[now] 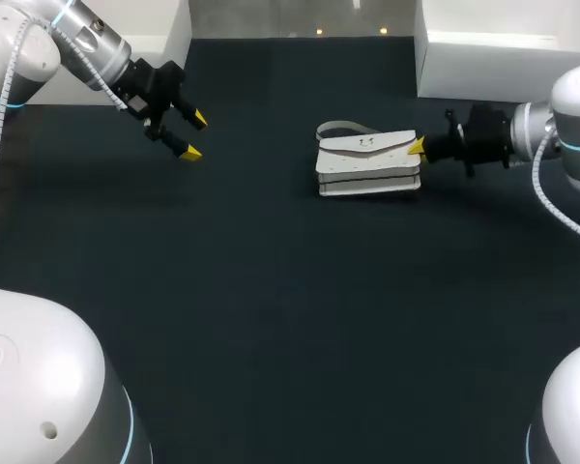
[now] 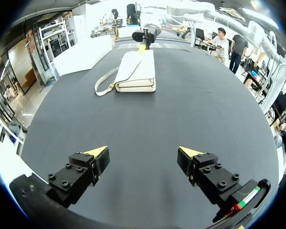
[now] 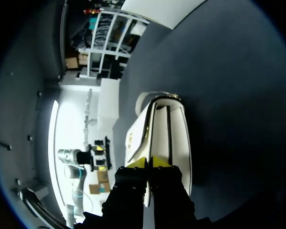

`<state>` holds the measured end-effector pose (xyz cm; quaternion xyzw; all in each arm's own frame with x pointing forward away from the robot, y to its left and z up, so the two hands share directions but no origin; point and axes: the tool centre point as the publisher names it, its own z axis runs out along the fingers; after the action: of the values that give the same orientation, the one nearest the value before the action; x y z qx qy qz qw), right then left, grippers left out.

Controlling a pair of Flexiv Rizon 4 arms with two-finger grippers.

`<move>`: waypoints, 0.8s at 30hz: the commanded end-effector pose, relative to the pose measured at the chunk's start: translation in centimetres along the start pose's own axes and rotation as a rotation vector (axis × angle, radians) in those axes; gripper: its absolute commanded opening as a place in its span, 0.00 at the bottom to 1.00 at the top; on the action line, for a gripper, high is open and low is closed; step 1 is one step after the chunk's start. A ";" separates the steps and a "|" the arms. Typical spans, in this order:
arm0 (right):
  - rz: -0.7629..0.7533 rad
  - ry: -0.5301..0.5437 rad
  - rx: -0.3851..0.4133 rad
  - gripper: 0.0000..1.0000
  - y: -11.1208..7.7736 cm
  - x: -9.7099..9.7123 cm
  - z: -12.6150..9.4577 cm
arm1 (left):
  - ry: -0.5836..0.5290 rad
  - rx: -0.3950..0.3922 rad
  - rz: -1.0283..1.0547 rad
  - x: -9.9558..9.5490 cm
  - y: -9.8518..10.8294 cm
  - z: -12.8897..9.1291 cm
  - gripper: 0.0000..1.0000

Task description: Pick up the bag, open it, inspect its contents, close it, and place it on the opposite side

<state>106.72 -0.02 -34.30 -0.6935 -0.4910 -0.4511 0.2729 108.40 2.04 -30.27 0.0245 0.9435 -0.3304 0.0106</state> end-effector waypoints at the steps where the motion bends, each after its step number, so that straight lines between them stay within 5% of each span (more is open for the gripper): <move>1: -0.002 0.037 -0.033 0.00 -0.7 0.5 2.8 | -0.001 0.002 0.001 0.0 0.1 0.1 1.00; 17: 0.011 0.111 0.068 0.00 -3.9 2.4 8.1 | -0.001 0.002 0.001 0.0 0.1 0.1 1.00; 24: 0.029 0.127 0.106 0.00 -3.8 2.2 9.7 | -0.001 0.002 0.001 0.0 0.1 0.1 1.00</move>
<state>105.72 10.11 -36.25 -0.6633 -0.4839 -0.4639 0.3326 108.40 2.02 -30.27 0.0246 0.9434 -0.3305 0.0106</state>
